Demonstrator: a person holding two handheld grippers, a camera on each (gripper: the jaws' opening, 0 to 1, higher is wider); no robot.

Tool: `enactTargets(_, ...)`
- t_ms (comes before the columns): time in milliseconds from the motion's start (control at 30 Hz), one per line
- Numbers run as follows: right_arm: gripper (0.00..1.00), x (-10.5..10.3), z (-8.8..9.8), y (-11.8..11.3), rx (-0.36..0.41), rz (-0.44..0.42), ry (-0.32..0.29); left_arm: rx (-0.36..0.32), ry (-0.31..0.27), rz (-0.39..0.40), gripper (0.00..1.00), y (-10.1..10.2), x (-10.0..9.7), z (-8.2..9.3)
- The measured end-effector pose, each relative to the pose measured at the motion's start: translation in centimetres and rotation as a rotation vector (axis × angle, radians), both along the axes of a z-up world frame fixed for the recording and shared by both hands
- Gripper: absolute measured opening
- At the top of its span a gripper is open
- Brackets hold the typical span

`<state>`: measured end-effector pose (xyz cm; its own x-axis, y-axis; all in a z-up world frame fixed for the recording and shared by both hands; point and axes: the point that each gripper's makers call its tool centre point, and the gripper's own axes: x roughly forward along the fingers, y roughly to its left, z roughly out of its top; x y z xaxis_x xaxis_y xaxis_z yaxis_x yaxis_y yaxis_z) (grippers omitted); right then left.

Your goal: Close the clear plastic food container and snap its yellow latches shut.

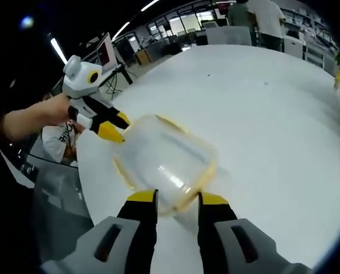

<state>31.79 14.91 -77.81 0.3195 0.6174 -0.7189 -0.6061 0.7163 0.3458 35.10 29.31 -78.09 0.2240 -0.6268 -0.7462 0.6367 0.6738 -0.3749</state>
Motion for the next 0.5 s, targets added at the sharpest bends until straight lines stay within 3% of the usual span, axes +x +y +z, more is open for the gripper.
enactTargets(300,0.24,0.13,0.1,0.04,-0.037,-0.024,-0.01,-0.038,-0.006,0.013,0.2,0.12,0.02,-0.02)
enactTargets(500,0.25,0.29,0.28,0.1,-0.107,0.0,-0.039,-0.002,-0.093,-0.022,0.22,-0.1,0.13,0.44)
